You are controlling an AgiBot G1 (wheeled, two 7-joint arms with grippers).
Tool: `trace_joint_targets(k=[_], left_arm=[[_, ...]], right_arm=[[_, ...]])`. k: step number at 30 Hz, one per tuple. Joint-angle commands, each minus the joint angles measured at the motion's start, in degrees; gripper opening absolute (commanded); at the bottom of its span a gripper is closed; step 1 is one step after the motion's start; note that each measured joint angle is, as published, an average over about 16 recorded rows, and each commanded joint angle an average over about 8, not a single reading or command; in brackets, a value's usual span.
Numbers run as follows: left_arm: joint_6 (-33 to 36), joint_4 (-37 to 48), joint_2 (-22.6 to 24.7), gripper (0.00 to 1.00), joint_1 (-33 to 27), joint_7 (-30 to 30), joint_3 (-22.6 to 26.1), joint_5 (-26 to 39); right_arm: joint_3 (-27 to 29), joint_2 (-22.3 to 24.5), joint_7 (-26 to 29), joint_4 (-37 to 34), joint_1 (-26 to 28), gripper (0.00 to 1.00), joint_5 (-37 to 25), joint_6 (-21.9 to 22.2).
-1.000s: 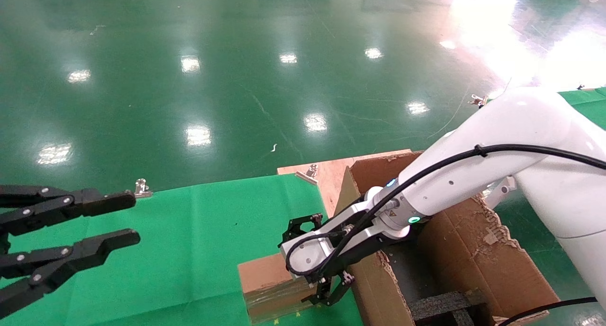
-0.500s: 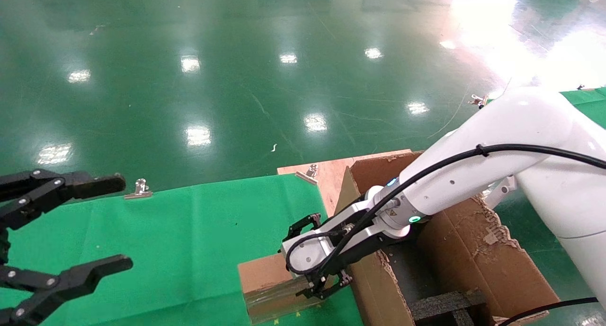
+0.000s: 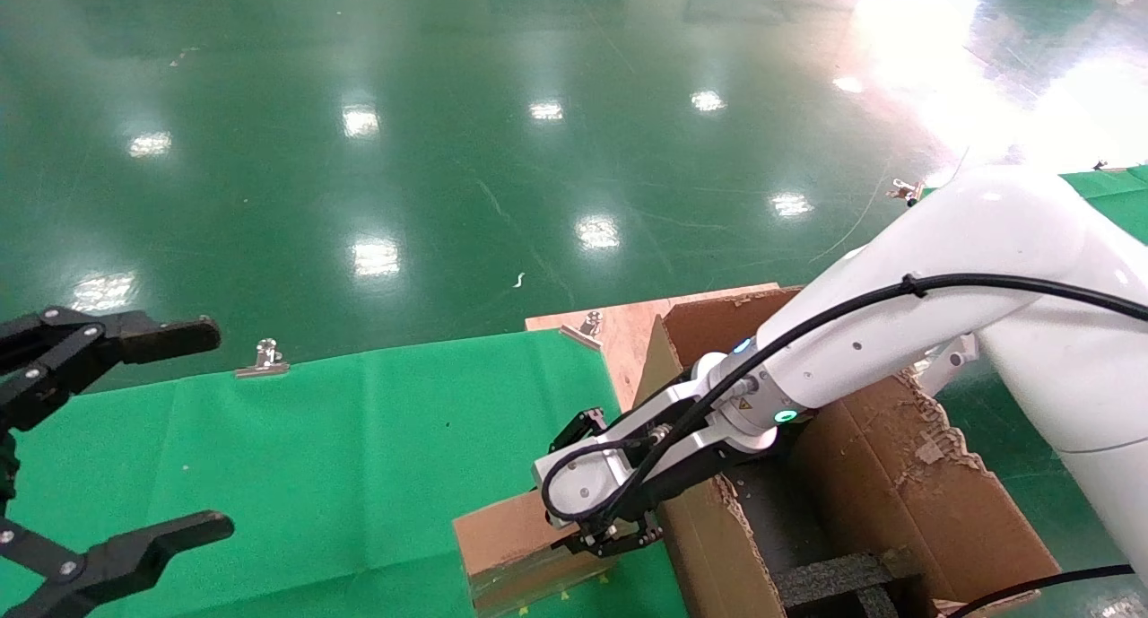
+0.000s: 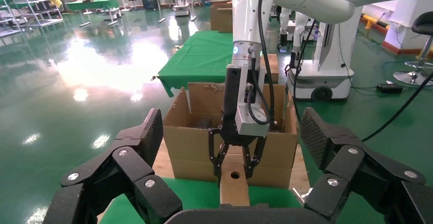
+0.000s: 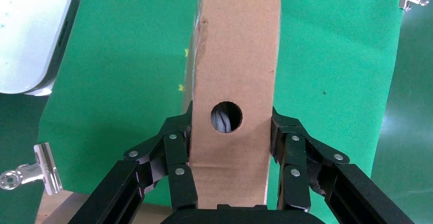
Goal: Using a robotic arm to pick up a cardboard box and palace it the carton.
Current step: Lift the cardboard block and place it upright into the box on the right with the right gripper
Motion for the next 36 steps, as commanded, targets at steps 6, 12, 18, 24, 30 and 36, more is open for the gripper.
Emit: trace_joint_targets(k=[6, 12, 18, 24, 30, 36], left_arm=[[0.0, 0.01, 0.0, 1.0, 0.0, 0.0, 0.0, 0.0], [0.0, 0.01, 0.0, 1.0, -0.01, 0.01, 0.01, 0.0], [0.0, 0.01, 0.0, 1.0, -0.01, 0.01, 0.01, -0.01], [0.0, 0.01, 0.0, 1.0, -0.01, 0.01, 0.02, -0.01], [0.0, 0.01, -0.01, 1.0, -0.01, 0.01, 0.02, -0.01], [0.0, 0.01, -0.01, 1.0, -0.01, 0.02, 0.03, -0.02]], right_arm=[[0.21, 0.45, -0.17, -1.01, 1.12, 0.0, 0.95, -0.17], [-0.04, 1.98, -0.88, -4.41, 6.7, 0.0, 3.58, -1.35], [-2.67, 4.53, -2.64, -8.85, 14.75, 0.0, 6.61, -1.93], [-6.65, 6.98, -5.16, -13.7, 22.49, 0.0, 9.93, -2.07], [-11.13, 8.0, -7.72, -17.89, 28.24, 0.0, 14.04, -2.1], [-15.68, 8.3, -9.58, -20.38, 32.61, 0.0, 17.7, -2.06]])
